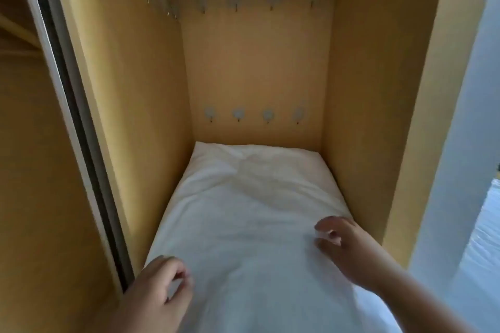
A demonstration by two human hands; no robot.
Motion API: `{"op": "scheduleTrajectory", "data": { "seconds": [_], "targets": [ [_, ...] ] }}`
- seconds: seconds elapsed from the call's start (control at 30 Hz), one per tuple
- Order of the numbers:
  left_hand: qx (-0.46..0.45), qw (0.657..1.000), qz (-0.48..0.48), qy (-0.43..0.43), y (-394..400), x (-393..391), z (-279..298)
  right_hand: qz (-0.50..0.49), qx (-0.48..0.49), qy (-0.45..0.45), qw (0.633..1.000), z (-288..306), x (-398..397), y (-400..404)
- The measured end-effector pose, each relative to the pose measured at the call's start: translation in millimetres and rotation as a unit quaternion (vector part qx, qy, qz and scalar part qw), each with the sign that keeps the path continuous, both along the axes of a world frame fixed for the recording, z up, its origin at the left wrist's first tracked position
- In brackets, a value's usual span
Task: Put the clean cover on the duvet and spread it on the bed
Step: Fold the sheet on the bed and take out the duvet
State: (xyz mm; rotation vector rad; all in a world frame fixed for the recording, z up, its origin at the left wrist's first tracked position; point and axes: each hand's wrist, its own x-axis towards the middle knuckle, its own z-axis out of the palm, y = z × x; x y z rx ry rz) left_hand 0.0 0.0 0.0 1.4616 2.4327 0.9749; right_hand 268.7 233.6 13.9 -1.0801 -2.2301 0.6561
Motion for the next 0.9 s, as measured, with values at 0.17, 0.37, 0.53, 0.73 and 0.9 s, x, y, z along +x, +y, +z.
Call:
{"op": "scheduleTrajectory", "data": {
  "seconds": [0.17,0.37,0.53,0.73,0.9],
  "targets": [
    [-0.046,0.990,0.132,-0.035,79.0,-73.2,-10.7,-0.129,-0.083,-0.116,0.981,-5.5,-50.8,85.1],
    [-0.005,0.960,0.134,-0.246,117.4,-118.9,-46.8,-0.240,-0.095,-0.155,0.953,-27.0,-58.7,94.0],
    [-0.019,0.962,0.117,-0.247,132.7,-136.1,-72.0,-0.270,-0.222,-0.205,0.914,-37.5,-56.2,87.2],
    [-0.085,0.985,0.079,-0.126,151.9,-145.0,-81.4,-0.313,-0.289,-0.142,0.893,-55.8,-62.3,83.3],
    [-0.127,0.985,0.111,-0.024,152.8,-136.2,-77.4,-0.351,-0.203,-0.202,0.892,-56.0,-72.7,67.5]
  ]
}}
